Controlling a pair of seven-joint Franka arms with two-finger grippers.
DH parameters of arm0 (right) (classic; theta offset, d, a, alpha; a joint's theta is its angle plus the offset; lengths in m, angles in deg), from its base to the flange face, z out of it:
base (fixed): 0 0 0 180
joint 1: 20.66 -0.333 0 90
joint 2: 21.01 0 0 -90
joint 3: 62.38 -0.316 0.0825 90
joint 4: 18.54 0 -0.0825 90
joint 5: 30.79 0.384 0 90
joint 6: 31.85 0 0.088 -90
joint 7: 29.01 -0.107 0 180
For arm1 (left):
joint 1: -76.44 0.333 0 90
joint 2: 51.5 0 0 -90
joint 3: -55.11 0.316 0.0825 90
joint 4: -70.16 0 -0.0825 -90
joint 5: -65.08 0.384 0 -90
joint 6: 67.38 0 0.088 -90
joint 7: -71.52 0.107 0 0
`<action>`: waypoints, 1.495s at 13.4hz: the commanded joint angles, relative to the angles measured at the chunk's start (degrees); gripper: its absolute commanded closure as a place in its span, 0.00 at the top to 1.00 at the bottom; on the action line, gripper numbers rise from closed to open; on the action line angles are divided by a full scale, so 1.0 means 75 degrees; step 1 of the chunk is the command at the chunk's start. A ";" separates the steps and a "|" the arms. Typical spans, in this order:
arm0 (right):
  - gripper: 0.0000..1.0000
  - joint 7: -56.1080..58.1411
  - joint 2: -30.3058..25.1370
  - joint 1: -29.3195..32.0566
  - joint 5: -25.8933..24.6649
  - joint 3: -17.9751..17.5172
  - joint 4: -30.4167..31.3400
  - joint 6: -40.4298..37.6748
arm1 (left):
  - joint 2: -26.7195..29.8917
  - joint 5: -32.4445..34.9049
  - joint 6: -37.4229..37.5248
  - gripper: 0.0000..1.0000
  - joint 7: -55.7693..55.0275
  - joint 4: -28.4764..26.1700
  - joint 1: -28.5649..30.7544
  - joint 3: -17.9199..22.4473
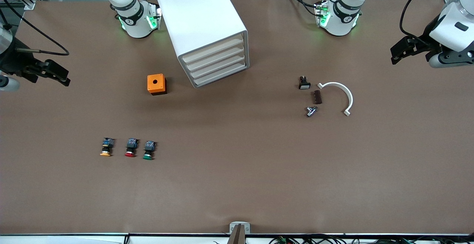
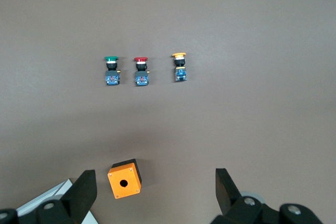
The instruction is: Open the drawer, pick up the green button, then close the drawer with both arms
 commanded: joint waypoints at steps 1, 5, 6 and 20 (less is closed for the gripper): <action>1.00 -0.0008 -0.0058 -0.0027 0.0087 -0.0172 -0.0081 -0.0116 | -0.0093 -0.0112 0.0138 1.00 -0.0001 0.0195 0.0075 -0.0029; 1.00 0.0004 -0.0058 0.0005 0.0110 0.0029 -0.0081 -0.0092 | -0.0093 -0.0112 0.0150 1.00 0.0022 0.0195 0.0075 -0.0029; 1.00 0.0004 -0.0058 -0.0029 0.0099 -0.0018 -0.0081 -0.0081 | -0.0093 -0.0112 0.0150 1.00 0.0022 0.0195 0.0075 -0.0029; 1.00 0.0016 -0.0046 0.0018 0.0099 -0.0042 -0.0081 -0.0092 | -0.0105 -0.0112 0.0209 1.00 0.0140 0.0183 0.0086 -0.0040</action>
